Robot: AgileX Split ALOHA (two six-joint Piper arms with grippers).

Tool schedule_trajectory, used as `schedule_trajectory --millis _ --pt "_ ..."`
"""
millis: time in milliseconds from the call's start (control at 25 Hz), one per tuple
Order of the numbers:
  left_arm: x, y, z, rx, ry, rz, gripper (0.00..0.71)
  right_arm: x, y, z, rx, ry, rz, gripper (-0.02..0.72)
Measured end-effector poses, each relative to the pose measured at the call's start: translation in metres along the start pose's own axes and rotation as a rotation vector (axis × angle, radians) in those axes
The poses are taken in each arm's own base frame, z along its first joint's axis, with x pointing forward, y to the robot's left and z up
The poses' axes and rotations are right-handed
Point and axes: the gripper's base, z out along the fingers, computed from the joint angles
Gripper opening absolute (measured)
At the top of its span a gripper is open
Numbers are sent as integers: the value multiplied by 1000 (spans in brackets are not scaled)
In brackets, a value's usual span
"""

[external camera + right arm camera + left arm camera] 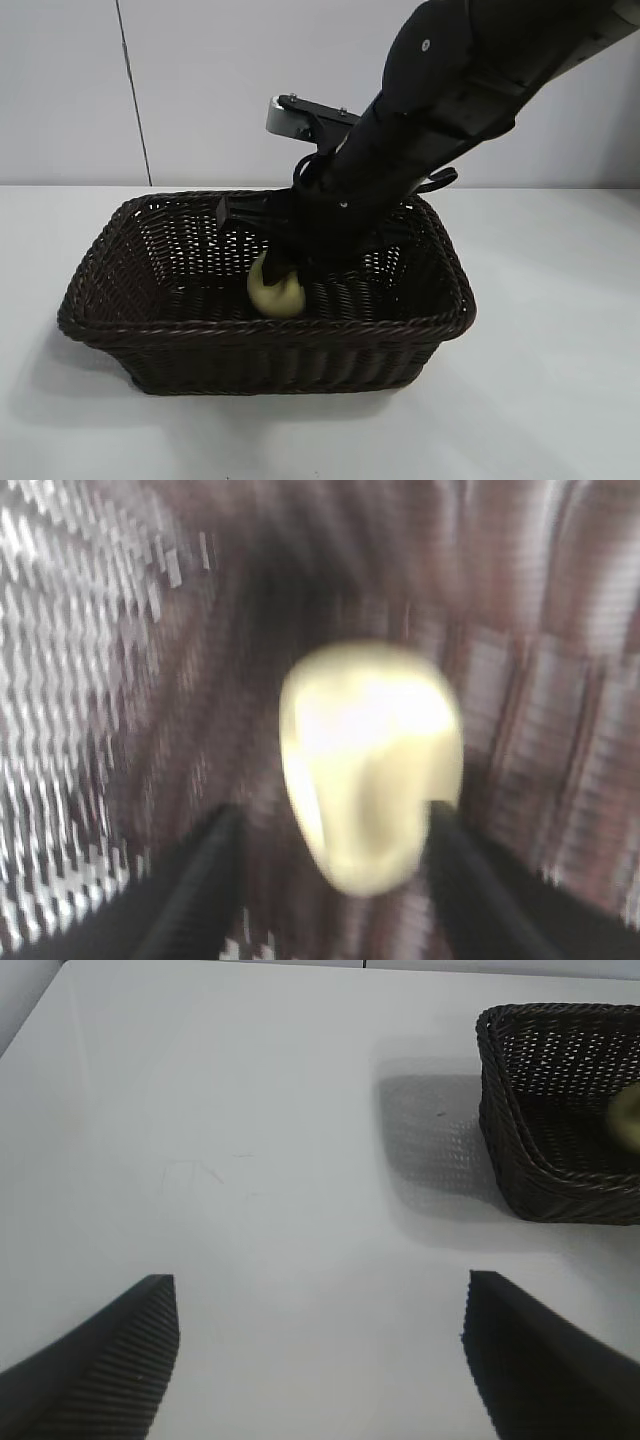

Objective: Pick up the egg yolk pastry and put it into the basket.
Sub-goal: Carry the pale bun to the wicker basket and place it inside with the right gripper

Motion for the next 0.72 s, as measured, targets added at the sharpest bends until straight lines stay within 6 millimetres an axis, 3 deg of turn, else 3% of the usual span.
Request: schedule_trajectory --millis 80,240,720 --pt "0 0 0 0 0 0 571 4 0 -1 -2 44 -7 421" --pt "0 0 0 0 0 1 571 1 6 -14 -15 114 -38 445" --pt "0 0 0 0 0 1 571 -71 1 -80 55 227 2 453"
